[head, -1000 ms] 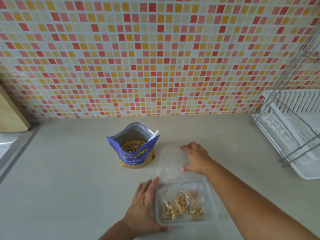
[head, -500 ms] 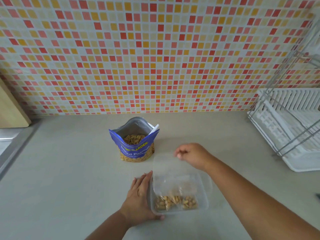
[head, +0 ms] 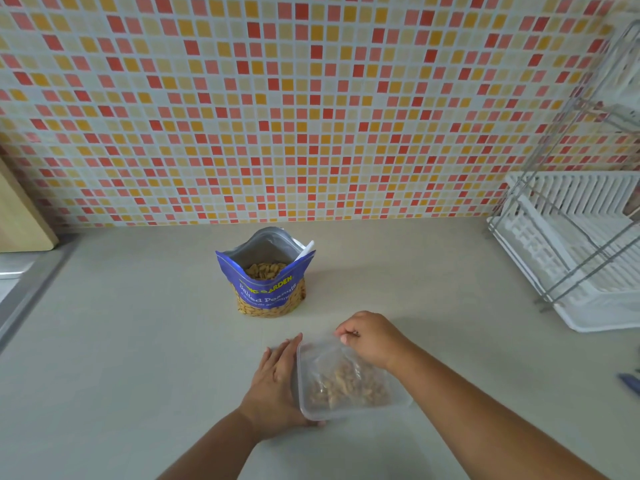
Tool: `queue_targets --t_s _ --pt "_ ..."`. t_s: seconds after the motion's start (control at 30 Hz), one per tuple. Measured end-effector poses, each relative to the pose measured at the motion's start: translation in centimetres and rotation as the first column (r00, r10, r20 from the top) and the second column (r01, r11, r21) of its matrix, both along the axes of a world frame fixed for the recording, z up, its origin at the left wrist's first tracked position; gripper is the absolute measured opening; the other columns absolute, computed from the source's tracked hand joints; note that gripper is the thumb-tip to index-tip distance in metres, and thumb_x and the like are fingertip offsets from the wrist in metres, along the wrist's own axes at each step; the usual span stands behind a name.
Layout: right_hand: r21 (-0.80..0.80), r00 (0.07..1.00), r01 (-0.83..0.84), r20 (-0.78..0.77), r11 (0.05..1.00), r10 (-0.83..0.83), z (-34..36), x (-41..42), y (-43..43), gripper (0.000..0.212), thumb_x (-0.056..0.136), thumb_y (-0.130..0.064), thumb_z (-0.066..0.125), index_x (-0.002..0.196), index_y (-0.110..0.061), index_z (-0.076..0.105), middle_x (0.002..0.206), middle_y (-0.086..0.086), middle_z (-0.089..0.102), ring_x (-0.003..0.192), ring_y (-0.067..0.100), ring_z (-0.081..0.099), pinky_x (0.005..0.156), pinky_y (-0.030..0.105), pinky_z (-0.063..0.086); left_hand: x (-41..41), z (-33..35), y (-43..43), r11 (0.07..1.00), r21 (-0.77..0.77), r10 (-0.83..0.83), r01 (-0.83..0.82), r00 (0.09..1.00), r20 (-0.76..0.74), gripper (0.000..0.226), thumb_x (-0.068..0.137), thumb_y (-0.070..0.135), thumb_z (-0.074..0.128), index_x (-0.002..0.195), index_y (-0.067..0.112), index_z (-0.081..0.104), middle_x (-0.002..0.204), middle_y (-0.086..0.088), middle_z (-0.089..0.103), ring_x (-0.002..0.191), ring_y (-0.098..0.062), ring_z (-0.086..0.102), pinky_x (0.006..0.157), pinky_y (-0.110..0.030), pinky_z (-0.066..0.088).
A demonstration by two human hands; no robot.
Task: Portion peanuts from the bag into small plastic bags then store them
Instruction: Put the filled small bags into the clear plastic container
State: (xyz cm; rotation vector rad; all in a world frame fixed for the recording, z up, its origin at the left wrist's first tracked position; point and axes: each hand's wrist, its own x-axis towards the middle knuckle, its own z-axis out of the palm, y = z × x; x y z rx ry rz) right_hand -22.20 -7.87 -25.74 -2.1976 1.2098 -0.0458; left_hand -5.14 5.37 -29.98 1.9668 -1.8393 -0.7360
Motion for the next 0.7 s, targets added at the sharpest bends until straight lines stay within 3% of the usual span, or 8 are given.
queue_targets --t_s 0.13,0.33,0.43,0.5,0.57,0.63,0.7 --pt "0.006 1.0 -0.003 0.022 1.0 0.003 -0.3 -0.2 0.3 0.029 0.092 -0.013 0.052 0.116 -0.018 0.068 0.117 0.005 0.063 0.113 0.016 0.055 0.094 0.017 0.037 -0.2 0.2 0.1 1.0 0.003 -0.002 0.002 1.0 -0.009 0.139 0.043 0.074 0.065 0.149 0.017 -0.003 0.153 0.014 0.006 0.146 -0.009 0.003 0.11 -0.021 -0.014" --pt "-0.072 1.0 -0.022 -0.016 0.997 0.021 -1.1 -0.5 0.7 0.034 0.094 -0.012 0.044 0.119 -0.023 0.065 0.117 0.003 0.062 0.114 0.018 0.054 0.098 0.025 0.041 -0.5 0.3 0.1 1.0 -0.005 -0.008 0.008 1.0 -0.003 0.138 0.047 0.068 0.073 0.148 0.017 -0.007 0.151 0.016 0.006 0.146 -0.008 0.003 0.11 -0.021 -0.011" --pt "-0.148 0.994 -0.092 -0.075 0.985 0.081 -1.1 -0.5 1.4 0.041 0.093 -0.011 0.04 0.127 -0.024 0.059 0.122 0.002 0.06 0.117 0.021 0.051 0.1 0.027 0.04 0.0 0.0 0.8 0.999 0.039 -0.032 0.033 0.999 -0.027 0.14 0.051 0.064 0.076 0.146 0.023 -0.018 0.146 0.023 -0.006 0.14 -0.001 -0.01 0.112 -0.021 -0.009" --pt "-0.198 0.992 -0.106 -0.084 0.974 0.09 -0.8 -0.7 2.1 0.049 0.088 -0.012 0.036 0.132 -0.022 0.054 0.125 0.002 0.059 0.116 0.024 0.051 0.1 0.029 0.04 0.9 -0.2 1.5 0.997 0.064 -0.046 0.049 0.998 -0.048 0.132 0.058 0.05 0.077 0.144 0.027 -0.021 0.146 0.026 -0.015 0.14 -0.004 -0.018 0.113 -0.018 -0.005" --pt "-0.334 0.998 -0.061 -0.036 0.941 0.051 -0.4 -1.2 3.0 0.05 0.079 -0.011 0.041 0.125 -0.017 0.061 0.119 0.002 0.063 0.107 0.026 0.059 0.095 0.034 0.047 1.6 0.0 2.3 1.0 0.006 -0.02 0.021 0.991 -0.134 0.111 0.064 0.036 0.064 0.144 0.031 -0.013 0.147 0.029 -0.014 0.144 -0.009 -0.015 0.112 -0.014 -0.002" --pt "-0.481 1.0 0.008 -0.002 0.877 -0.01 -0.4 -2.1 4.2 0.04 0.076 -0.016 0.049 0.11 -0.017 0.069 0.106 -0.001 0.07 0.093 0.022 0.068 0.084 0.035 0.056 1.4 0.5 3.0 0.997 -0.046 0.047 -0.061 0.964 -0.263 0.095 0.061 0.038 0.047 0.142 0.034 -0.004 0.146 0.032 -0.007 0.145 -0.003 -0.01 0.114 -0.013 0.001" --pt "-0.494 0.995 0.055 -0.046 0.868 -0.09 -0.6 -2.8 5.9 0.039 0.083 -0.03 0.042 0.107 -0.02 0.071 0.107 -0.002 0.072 0.095 0.021 0.07 0.085 0.035 0.056 0.0 1.1 2.8 0.986 -0.117 0.079 -0.117 0.952 -0.294 0.085 0.068 0.047 0.036 0.143 0.033 -0.001 0.147 0.032 -0.004 0.14 0.01 -0.013 0.116 -0.013 -0.001"
